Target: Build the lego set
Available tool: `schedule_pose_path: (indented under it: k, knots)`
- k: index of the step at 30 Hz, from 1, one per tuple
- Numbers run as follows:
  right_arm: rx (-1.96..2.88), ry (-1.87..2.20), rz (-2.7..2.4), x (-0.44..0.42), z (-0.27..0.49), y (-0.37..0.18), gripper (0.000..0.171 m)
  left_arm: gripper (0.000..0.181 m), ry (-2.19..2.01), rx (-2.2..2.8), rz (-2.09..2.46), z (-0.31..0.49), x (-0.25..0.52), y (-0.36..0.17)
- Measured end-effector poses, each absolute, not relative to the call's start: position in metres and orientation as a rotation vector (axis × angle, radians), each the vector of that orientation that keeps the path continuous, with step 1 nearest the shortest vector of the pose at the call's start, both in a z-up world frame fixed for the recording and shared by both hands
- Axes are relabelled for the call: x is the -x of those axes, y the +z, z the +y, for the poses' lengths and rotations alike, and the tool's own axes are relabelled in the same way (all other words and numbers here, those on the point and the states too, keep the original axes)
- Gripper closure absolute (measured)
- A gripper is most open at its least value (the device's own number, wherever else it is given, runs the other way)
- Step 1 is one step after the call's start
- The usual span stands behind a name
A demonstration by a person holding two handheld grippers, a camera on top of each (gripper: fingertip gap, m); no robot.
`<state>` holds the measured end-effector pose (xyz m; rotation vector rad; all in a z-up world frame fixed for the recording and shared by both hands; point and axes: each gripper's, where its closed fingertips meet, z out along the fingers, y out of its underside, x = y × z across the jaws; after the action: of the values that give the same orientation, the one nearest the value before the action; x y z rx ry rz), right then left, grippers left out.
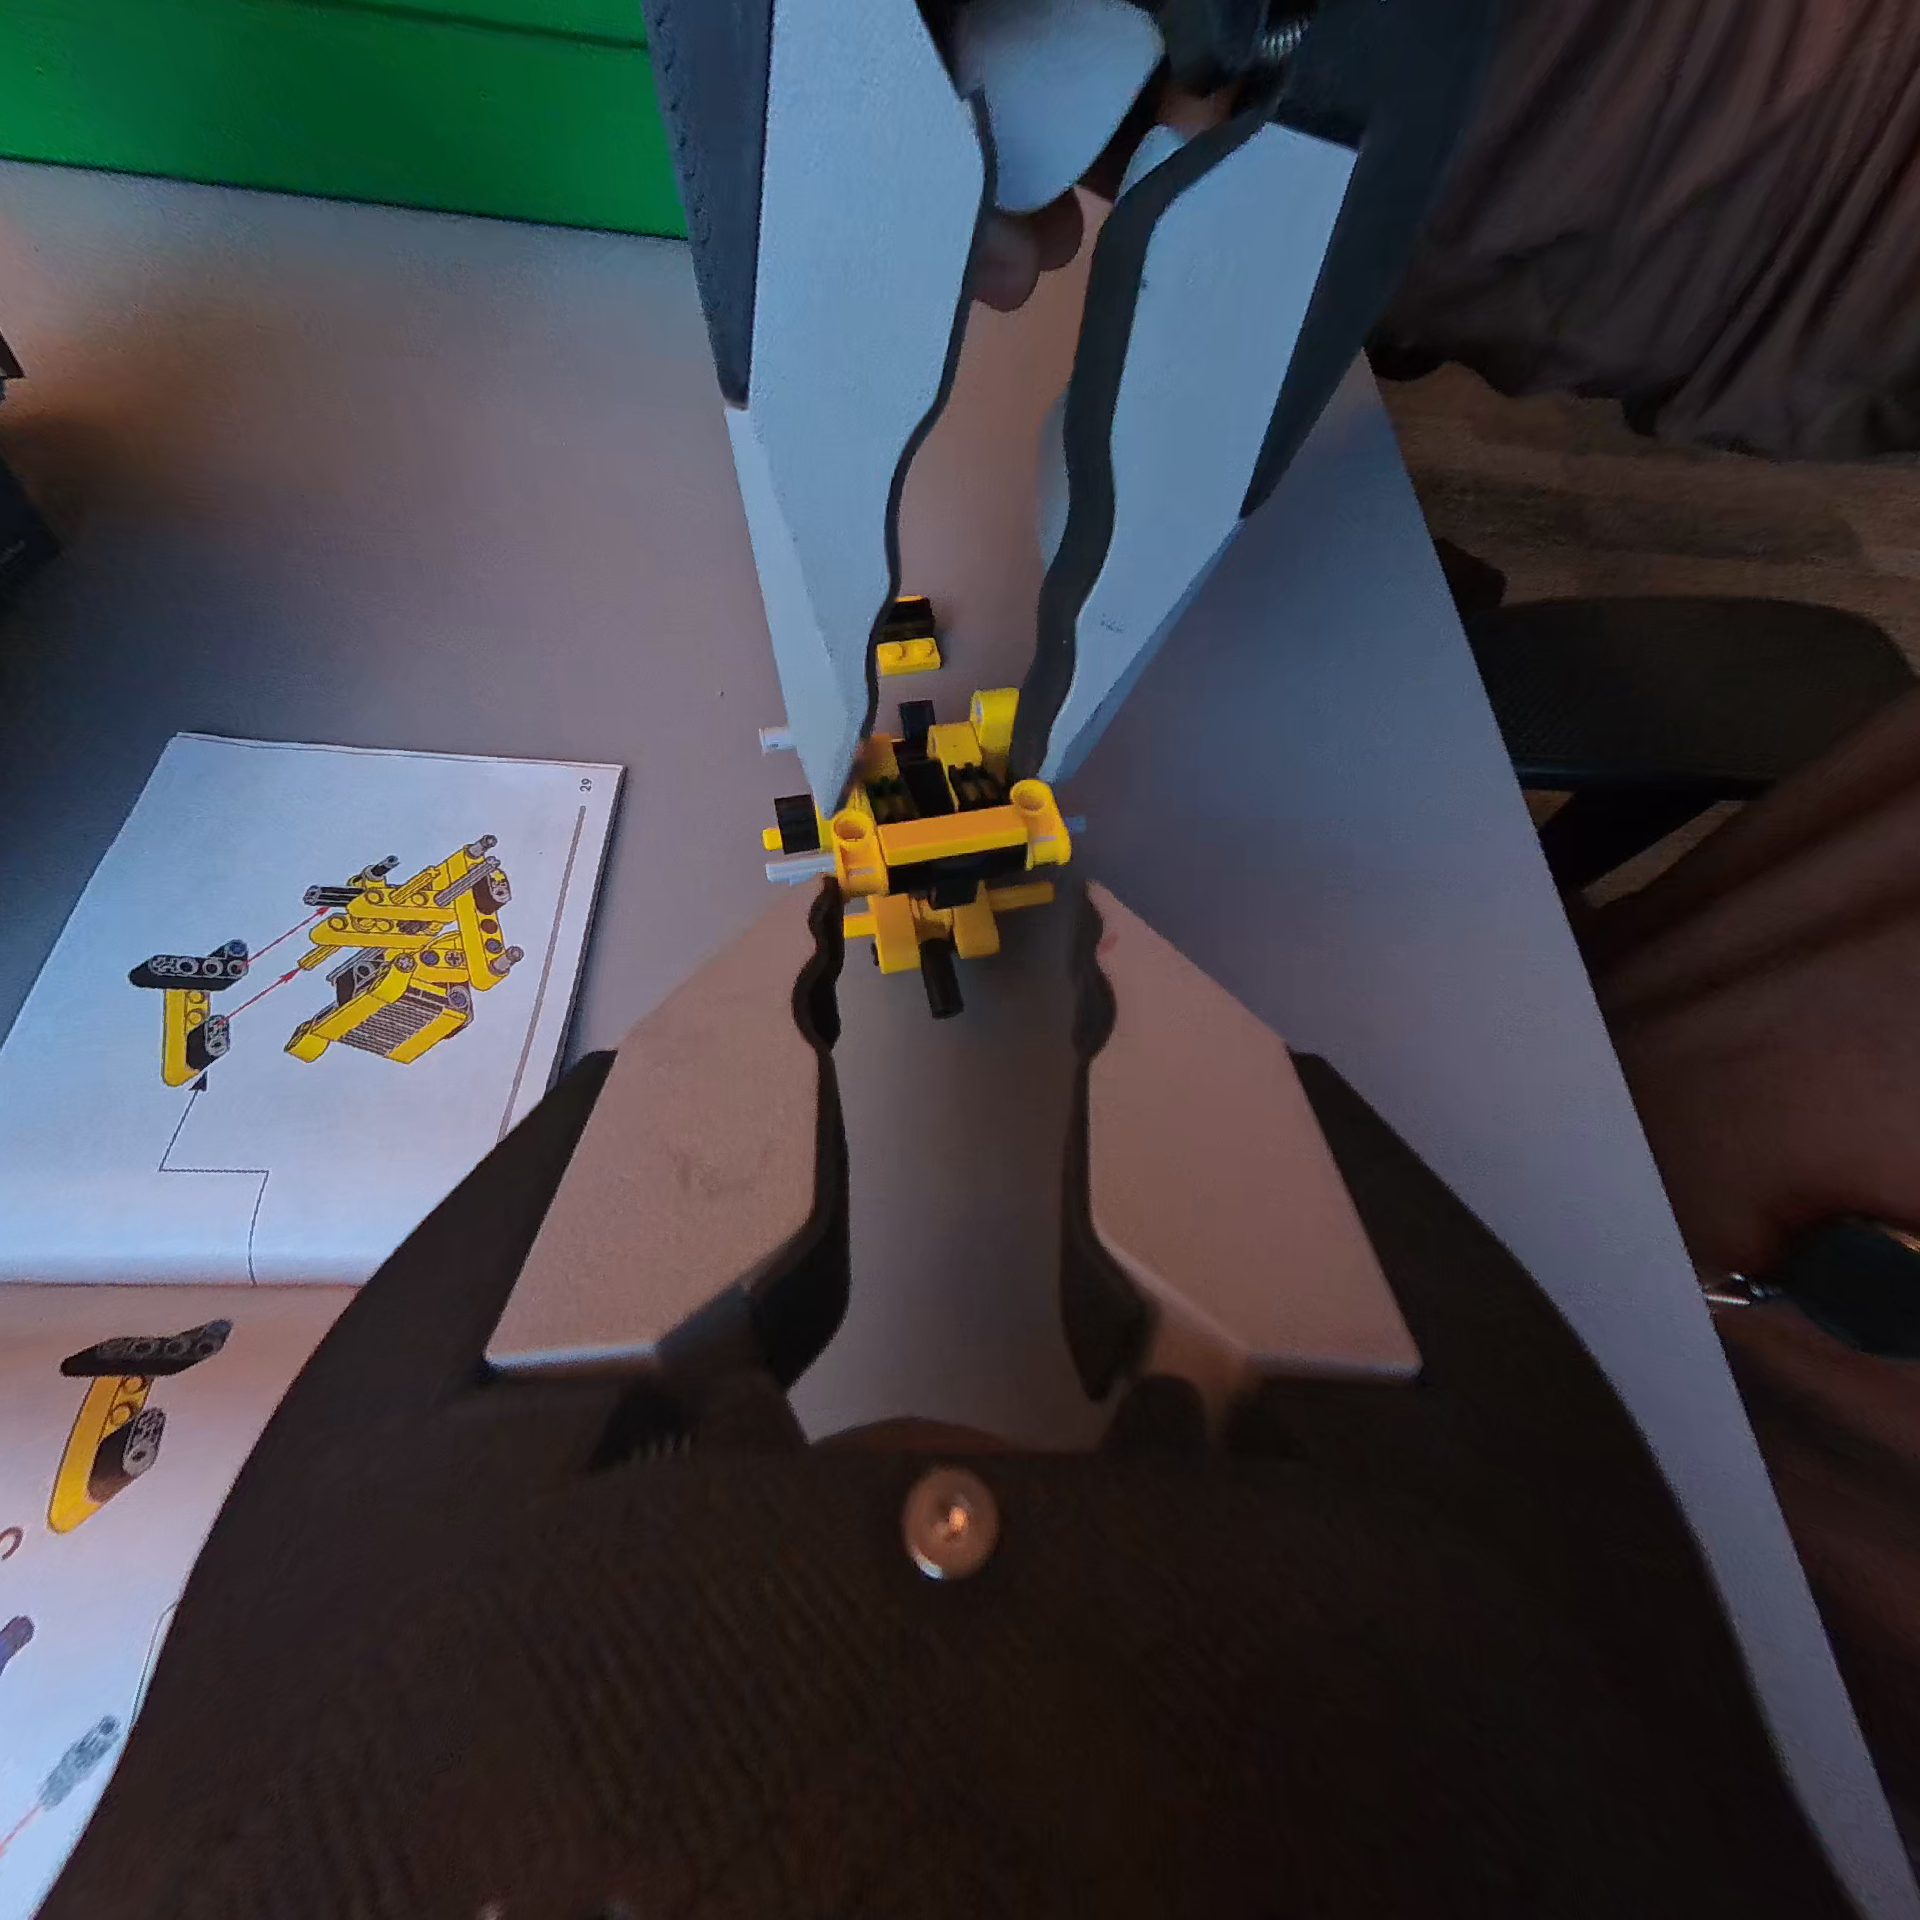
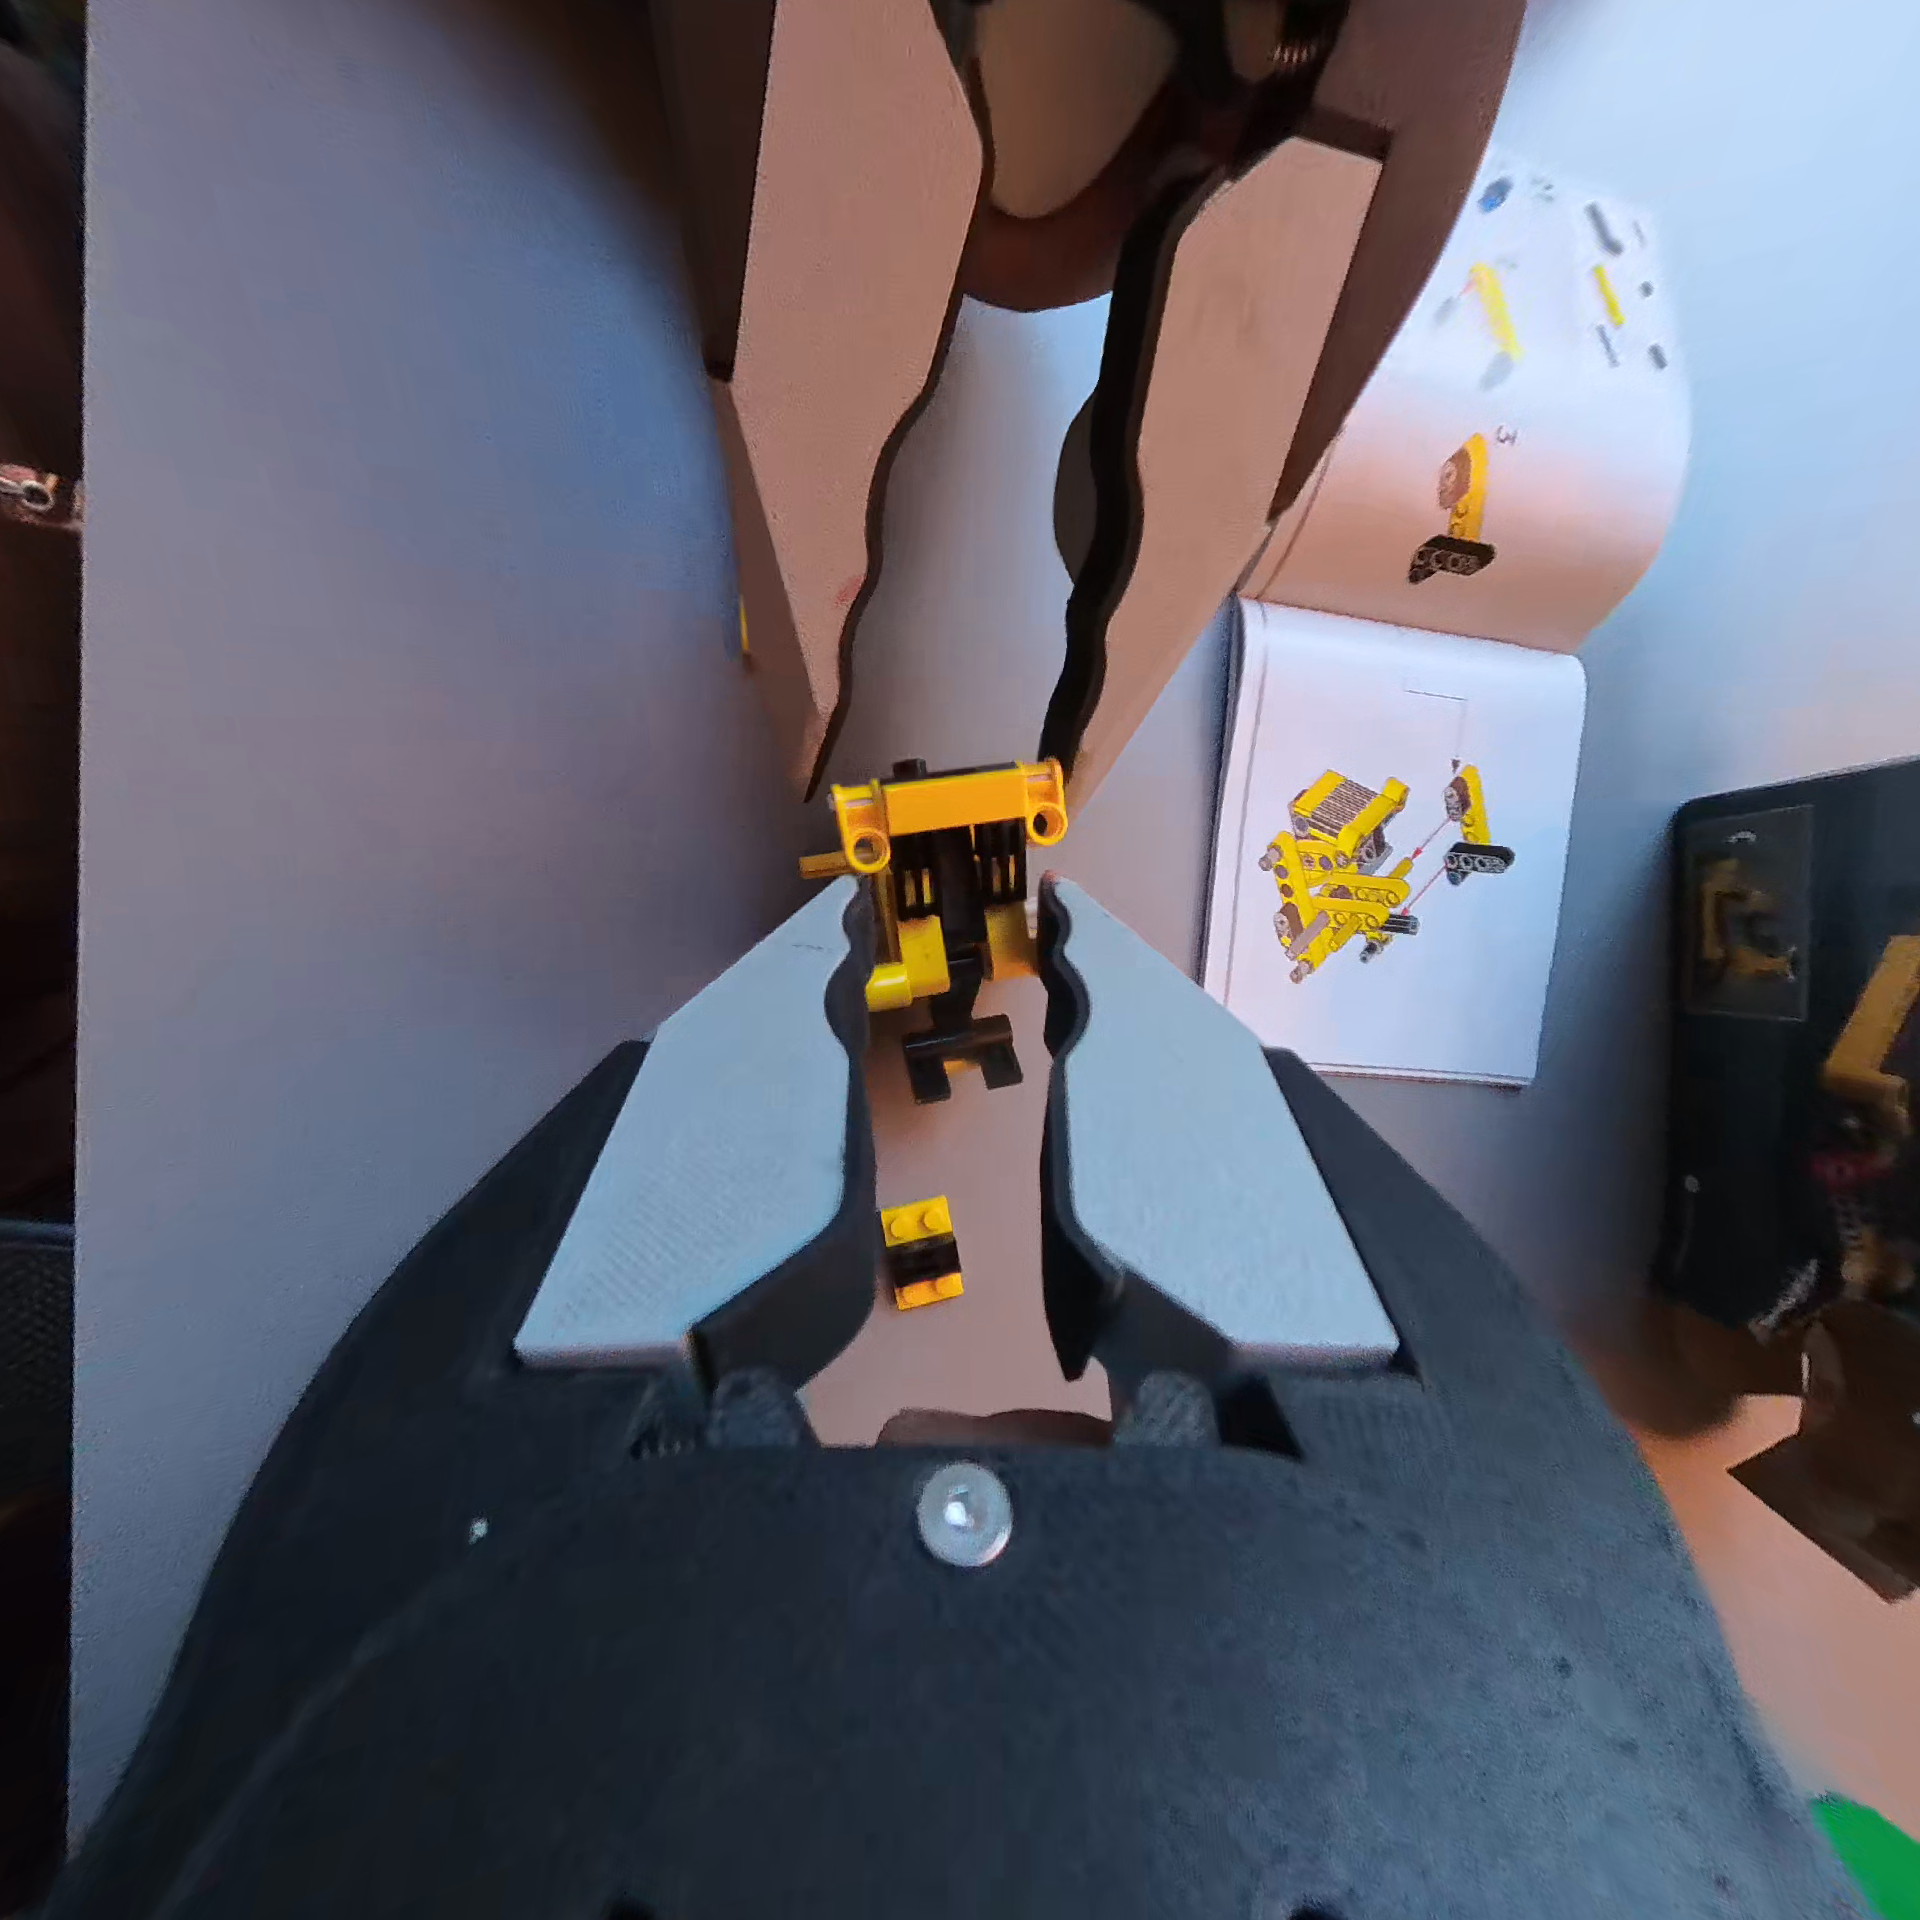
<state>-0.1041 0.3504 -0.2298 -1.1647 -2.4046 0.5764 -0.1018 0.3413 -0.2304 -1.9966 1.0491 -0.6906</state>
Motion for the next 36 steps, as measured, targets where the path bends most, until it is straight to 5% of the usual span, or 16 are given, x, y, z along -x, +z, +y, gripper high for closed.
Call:
schedule_pose_path:
  k: [1, 36]
  knots:
    - [1.162, 0.568, -2.422, 0.104, 0.35, -0.231, 0.145, 0.141, -0.687, 1.997, 1.052, 0.341, 0.102, -0.231]
    - [1.141, 0.701, -2.335, 0.121, 0.348, -0.202, 0.153, 0.14, -0.755, 1.992, 1.037, 0.34, 0.091, -0.233]
